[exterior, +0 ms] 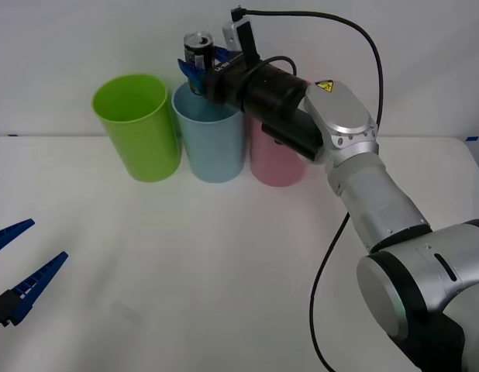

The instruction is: Grasp the object on the table and drop it into the matching bin: aluminum can to the light blue bin, PET bottle to the pink bin.

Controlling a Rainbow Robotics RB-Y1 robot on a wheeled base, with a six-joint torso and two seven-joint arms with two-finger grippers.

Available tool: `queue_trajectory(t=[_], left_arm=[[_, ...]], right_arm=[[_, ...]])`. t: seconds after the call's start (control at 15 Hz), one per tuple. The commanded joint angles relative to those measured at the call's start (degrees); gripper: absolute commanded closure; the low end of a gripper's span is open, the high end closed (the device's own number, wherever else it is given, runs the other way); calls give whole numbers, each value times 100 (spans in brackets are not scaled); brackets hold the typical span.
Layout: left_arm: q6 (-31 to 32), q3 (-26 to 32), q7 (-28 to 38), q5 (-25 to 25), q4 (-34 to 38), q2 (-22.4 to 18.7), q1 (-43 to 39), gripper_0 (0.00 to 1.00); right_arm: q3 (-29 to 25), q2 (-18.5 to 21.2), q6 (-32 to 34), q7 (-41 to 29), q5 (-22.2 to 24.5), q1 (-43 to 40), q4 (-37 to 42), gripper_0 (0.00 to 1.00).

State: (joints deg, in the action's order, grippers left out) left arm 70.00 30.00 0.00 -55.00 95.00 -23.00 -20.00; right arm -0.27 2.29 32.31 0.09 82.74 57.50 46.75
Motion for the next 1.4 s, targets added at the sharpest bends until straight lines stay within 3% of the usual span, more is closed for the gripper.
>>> queue_trajectory(t=[0.07, 0.67, 0.8, 1.4], left_arm=[[0, 0, 0, 0, 0, 0, 0, 0], [0, 0, 0, 0, 0, 0, 0, 0], [0, 0, 0, 0, 0, 0, 0, 0], [0, 0, 0, 0, 0, 0, 0, 0]], right_arm=[[0, 26, 3, 87, -3, -2, 1, 0], [53, 308, 328, 202, -364, -213, 97, 0], [326, 501, 346, 140, -619, -406, 335, 0], [1152, 1837, 328, -185, -1445, -2304, 3068, 0]])
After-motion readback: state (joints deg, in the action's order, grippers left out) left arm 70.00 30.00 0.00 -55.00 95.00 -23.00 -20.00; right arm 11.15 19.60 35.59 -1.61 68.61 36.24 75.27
